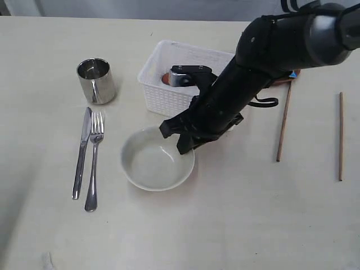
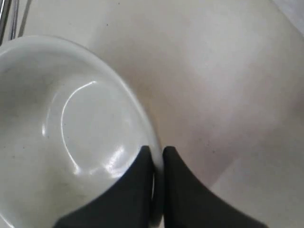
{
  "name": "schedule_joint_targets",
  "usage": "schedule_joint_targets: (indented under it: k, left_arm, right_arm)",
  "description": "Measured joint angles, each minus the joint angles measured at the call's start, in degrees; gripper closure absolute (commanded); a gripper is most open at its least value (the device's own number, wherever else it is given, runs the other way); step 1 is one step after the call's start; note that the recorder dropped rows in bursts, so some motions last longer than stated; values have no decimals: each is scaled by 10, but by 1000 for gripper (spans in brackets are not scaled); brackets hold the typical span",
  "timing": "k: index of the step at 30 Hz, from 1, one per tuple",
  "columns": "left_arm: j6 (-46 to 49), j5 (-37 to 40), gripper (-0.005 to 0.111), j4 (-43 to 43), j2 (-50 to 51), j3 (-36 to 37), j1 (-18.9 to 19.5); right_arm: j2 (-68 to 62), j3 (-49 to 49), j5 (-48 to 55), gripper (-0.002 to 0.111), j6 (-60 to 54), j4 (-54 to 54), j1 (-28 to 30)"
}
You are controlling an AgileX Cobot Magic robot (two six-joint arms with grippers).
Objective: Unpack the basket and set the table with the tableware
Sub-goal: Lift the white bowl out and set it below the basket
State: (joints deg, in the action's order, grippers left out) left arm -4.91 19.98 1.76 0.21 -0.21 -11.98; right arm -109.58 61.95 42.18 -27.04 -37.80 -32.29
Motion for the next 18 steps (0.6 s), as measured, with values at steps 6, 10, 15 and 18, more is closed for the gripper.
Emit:
schedule_joint_targets:
  k: [6,10,15,18]
  left_arm:
    - [0,0,107,0,0,0,0]
    - [0,0,107,0,0,0,0]
    - [0,0,107,0,0,0,0]
    - [0,0,107,0,0,0,0]
  right_arm:
    - [0,0,-11,106,0,-2,0]
    - [0,0,-11,81,2,-2,0]
    - [0,0,-9,60,12,-3,0]
    - [5,14,23,60,17,-3,1]
